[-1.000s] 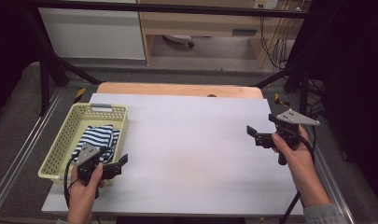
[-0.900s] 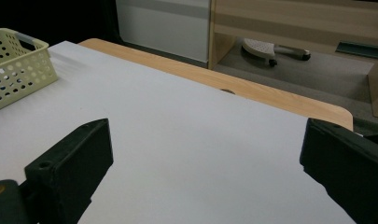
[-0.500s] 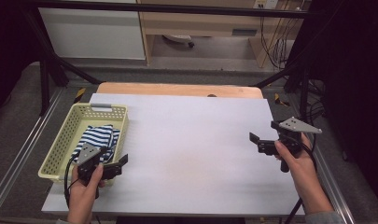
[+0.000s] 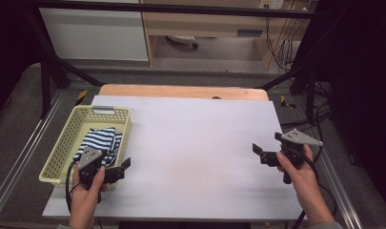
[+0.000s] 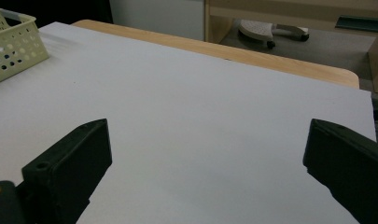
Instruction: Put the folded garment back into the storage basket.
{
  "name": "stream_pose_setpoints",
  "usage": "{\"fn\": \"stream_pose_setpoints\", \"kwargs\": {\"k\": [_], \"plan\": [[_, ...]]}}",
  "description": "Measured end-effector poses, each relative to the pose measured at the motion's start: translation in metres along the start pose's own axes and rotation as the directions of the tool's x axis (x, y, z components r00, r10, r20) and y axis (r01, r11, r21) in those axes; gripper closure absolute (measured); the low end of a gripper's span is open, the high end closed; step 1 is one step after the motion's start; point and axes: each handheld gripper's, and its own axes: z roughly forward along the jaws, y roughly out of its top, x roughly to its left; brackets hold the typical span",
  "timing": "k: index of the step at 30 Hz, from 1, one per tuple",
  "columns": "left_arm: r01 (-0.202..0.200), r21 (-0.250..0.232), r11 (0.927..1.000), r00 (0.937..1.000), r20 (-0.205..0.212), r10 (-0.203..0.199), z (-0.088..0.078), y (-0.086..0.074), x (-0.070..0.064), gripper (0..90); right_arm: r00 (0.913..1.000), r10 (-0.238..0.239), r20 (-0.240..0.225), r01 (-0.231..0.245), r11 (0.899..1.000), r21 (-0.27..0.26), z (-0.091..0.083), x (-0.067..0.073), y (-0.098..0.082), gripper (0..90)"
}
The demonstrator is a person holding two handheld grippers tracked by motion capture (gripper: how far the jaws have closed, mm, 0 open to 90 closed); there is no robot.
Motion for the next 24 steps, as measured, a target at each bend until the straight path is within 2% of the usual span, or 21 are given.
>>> {"fn": "stream_pose_setpoints", "kwargs": {"k": [6,24], "plan": [[-0.004,0.001,1.0000,1.0000,0.001,0.004,0.000,0.000,0.000,4.6,1.0000,0.010,0.000,-0.010,1.000,0.001,0.000,0.000,-0.007,1.7],[-0.011,0.003,0.9999,0.9999,-0.005,0.011,0.001,0.000,-0.001,4.7,0.9996,0.027,-0.011,-0.026,0.998,0.052,0.005,0.005,-0.041,2.3]]}}
